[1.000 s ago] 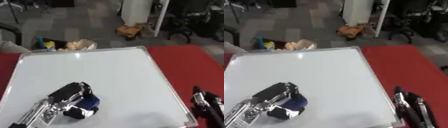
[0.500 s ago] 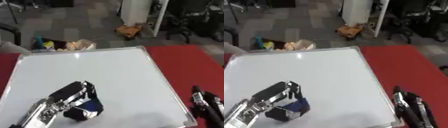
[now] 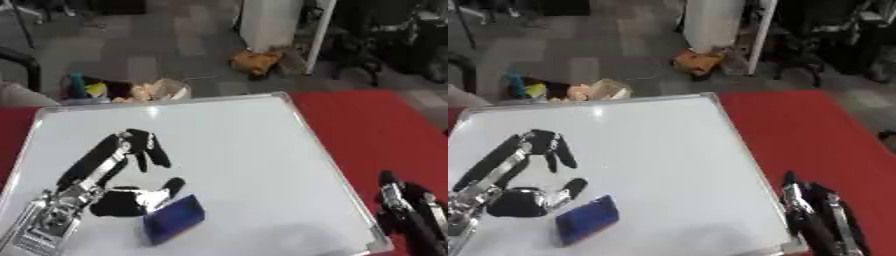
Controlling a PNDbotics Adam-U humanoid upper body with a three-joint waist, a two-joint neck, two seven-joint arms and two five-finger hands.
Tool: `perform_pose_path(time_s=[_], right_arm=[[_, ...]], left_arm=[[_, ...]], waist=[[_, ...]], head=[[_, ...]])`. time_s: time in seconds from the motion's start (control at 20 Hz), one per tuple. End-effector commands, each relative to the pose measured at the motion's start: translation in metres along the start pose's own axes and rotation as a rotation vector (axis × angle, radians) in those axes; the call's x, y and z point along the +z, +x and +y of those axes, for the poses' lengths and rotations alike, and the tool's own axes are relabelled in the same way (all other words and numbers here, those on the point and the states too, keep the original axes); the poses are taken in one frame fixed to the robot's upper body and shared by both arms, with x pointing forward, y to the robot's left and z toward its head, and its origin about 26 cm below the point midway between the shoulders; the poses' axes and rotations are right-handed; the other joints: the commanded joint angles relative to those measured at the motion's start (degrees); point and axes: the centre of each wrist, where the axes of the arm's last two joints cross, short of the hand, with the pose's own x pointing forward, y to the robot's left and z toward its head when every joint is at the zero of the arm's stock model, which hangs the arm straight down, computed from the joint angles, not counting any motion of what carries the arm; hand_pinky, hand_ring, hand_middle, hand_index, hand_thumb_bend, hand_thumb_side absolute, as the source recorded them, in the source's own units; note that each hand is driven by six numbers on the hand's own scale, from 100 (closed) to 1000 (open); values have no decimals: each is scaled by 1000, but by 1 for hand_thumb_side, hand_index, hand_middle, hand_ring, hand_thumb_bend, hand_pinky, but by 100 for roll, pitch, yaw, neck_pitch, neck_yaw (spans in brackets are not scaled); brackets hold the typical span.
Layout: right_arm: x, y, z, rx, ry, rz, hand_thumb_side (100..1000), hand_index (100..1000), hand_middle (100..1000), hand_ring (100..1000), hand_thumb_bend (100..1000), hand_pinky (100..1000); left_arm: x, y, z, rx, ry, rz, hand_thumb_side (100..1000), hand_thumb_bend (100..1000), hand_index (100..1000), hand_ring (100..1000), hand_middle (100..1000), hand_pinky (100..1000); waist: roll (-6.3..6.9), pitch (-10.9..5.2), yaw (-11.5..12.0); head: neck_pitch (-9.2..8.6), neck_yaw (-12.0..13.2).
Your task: Wipe the whiteboard clean with a brush.
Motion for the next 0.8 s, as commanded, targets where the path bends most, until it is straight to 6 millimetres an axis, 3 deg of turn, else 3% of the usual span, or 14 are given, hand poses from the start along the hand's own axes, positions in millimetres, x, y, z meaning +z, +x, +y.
perform_pose_path(time_s=[0.05,0.35,0.4,0.45,0.8], right_arm=[[-2,6,-5,12,-8,-27,553,386,100,100,100,100],[-3,6,-5,14,-15,-27,552,386,100,100,100,100],[-3,6,-6,14,-15,-27,555,387,100,100,100,100],[-3,6,-6,14,-18,-27,552,387,100,100,100,100],[-3,5,-6,16,-21,-26,552,387,100,100,100,100]], left_arm=[[10,1,26,6,107,19,428,384,559,558,479,427],[37,-8,53,9,296,132,429,379,565,565,485,427],[41,-10,55,3,323,153,449,277,570,568,492,427],[45,-11,57,-4,346,172,431,369,570,569,491,428],[62,-21,60,-38,470,256,433,354,574,575,498,429]], waist=[[12,-83,8],[23,-94,57],[29,-95,56],[36,-96,49],[63,-97,72]], head=[[-74,-47],[-70,-85],[-78,-87],[-89,-90],[-80,-98]])
